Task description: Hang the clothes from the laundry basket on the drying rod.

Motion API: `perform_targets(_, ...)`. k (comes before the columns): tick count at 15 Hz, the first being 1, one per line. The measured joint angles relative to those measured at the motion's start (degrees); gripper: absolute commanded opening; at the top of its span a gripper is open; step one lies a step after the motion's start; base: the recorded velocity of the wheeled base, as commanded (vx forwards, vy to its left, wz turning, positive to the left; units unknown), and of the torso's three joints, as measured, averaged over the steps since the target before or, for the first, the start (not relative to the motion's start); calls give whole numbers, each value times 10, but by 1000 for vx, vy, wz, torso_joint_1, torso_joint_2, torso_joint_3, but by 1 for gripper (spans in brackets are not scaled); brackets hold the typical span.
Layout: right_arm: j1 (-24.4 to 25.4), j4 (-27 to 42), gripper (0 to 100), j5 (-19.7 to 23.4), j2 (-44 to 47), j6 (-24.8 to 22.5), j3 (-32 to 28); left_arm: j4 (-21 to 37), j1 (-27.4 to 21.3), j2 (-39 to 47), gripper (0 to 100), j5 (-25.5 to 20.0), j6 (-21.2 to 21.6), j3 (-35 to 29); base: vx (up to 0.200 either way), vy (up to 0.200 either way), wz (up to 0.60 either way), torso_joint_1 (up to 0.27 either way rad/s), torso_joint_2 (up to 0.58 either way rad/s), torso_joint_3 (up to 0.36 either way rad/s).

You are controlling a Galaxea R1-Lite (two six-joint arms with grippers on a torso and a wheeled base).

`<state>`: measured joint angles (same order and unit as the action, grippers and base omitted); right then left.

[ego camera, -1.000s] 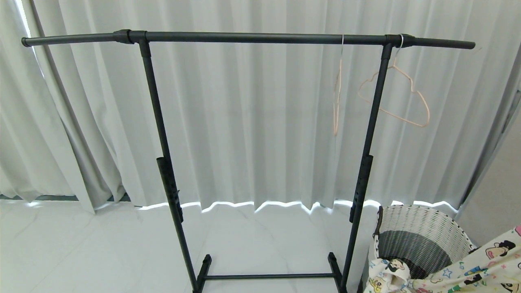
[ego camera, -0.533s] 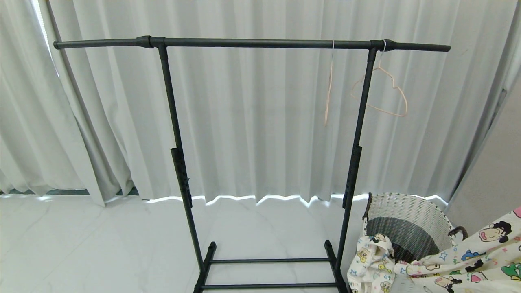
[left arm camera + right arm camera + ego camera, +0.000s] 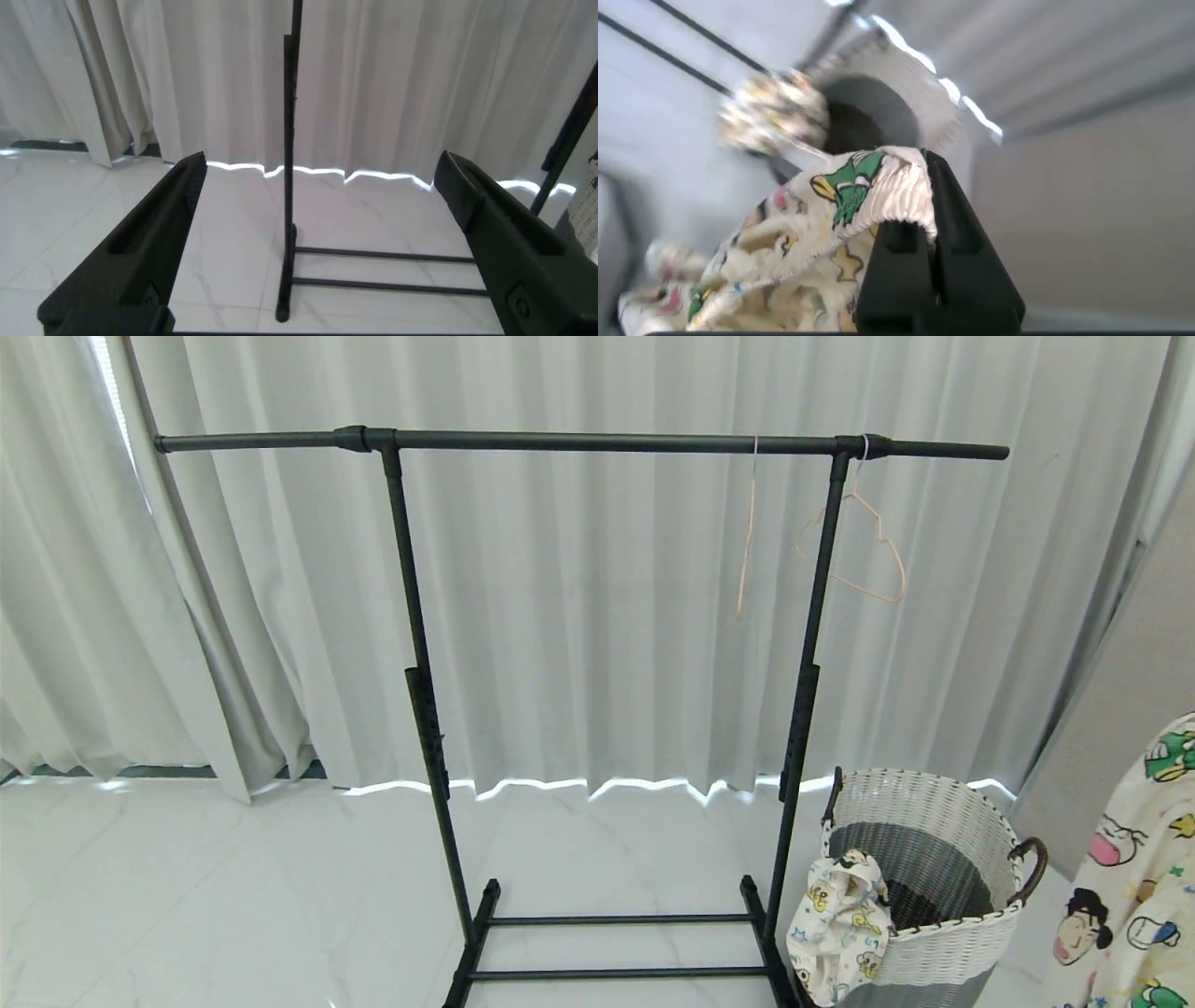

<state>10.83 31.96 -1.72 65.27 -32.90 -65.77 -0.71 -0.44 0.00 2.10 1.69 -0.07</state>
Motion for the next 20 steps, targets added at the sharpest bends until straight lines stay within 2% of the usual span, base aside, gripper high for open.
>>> perform_targets(5,204,-31,0,-24,28,155,75,0,0,0,100,0,-2,0,0,0,0,0,0,0)
perform_targets(7,280,-80,0,-45,47,232,89,-3,0,0,100,-3,-2,0,0,0,0,0,0,0)
perform_targets(9,330,-155,0,-69,76,274,92,-6,-1,3,100,-41,-7,-25,0,0,0,0,0,0)
perform_targets(12,367,-263,0,-91,120,283,93,-5,-8,61,100,-83,-15,-109,0,0,0,0,0,0)
perform_targets(14,378,-351,0,-119,149,282,90,-11,-12,154,100,-93,-5,-197,0,0,0,0,0,0)
perform_targets(18,387,-379,0,-139,193,281,68,-72,-34,383,100,-99,22,-382,0,0,0,0,0,0)
perform_targets(20,392,-401,0,-139,212,281,54,-91,-101,468,100,-93,29,-424,0,0,0,0,0,0)
